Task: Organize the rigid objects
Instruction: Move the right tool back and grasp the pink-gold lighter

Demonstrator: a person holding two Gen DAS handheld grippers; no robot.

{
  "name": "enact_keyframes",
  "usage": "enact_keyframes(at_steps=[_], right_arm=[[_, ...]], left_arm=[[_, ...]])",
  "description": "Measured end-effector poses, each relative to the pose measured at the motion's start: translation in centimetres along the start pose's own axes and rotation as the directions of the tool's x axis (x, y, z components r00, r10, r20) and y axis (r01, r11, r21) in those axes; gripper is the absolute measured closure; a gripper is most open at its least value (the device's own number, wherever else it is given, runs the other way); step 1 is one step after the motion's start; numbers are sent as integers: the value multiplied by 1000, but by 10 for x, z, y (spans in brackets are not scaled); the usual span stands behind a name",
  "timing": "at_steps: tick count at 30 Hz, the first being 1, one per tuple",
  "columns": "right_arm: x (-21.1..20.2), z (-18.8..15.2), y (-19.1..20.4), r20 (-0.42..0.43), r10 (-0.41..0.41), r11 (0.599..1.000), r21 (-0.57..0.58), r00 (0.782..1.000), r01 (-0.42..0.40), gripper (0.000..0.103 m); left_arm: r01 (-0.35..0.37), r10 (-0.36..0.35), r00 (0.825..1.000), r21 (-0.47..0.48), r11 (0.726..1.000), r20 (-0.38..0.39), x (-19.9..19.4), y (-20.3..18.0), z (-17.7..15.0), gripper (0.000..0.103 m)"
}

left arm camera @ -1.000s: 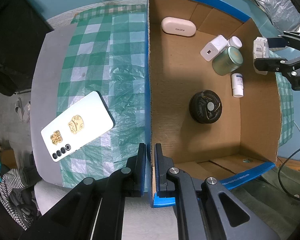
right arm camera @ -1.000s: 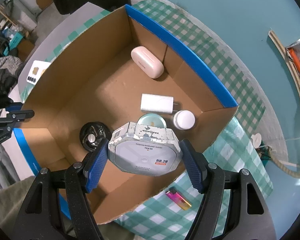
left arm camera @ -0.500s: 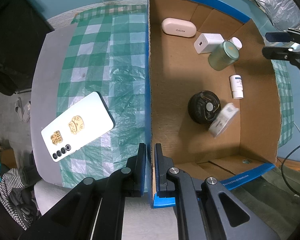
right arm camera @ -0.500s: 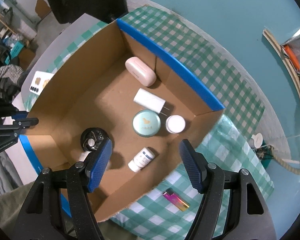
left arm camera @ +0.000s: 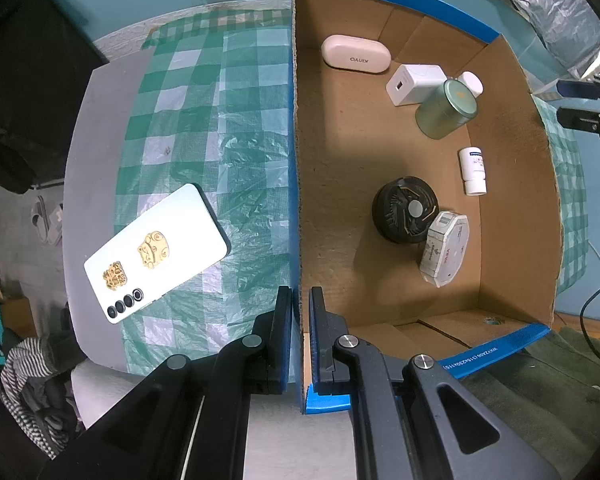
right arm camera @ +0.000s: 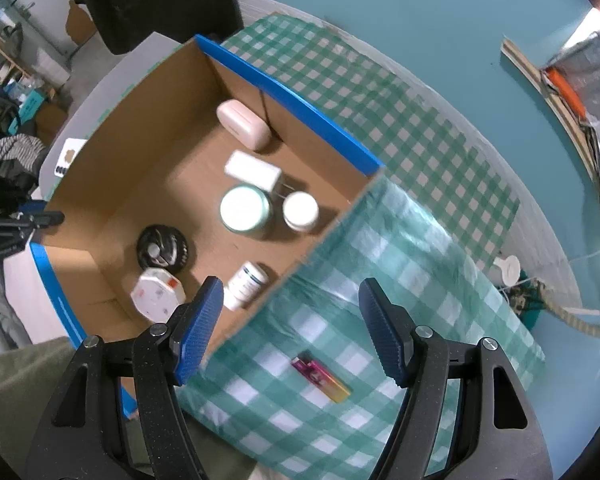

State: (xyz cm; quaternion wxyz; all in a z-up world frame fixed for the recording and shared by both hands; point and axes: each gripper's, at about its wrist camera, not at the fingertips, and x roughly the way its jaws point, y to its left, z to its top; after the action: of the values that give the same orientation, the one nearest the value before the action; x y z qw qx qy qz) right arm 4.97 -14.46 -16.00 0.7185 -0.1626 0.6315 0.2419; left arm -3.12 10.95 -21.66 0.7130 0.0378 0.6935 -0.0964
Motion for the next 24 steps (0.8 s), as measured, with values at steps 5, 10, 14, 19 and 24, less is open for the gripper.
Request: enact_keyframes(at_steps=[5, 10, 14, 19, 24], right_arm=[[4, -17, -13, -4, 15, 1000, 5, 1000, -15, 31], [20, -36, -19, -32, 24, 1000, -9, 999, -24, 31], [36, -51, -21, -63, 26, 999, -28, 998, -28, 31], [51, -65, -26, -85, 18, 999, -42, 996, -22, 31], [66, -79, -27, -109, 0, 996, -84, 994, -9, 31]], left_arm=[[-4, 4, 1000, -1, 1000, -2, 0, 0, 0, 97], [-5, 5, 1000, -3, 1000, 1, 0, -1, 0, 97], [-8, 8, 1000, -7, 1000, 0, 0, -1, 0, 97], [-14, 14, 1000, -1, 1000, 3, -1, -2, -1, 97], [-18, 18, 1000, 2, 1000, 3, -1, -4, -1, 97]])
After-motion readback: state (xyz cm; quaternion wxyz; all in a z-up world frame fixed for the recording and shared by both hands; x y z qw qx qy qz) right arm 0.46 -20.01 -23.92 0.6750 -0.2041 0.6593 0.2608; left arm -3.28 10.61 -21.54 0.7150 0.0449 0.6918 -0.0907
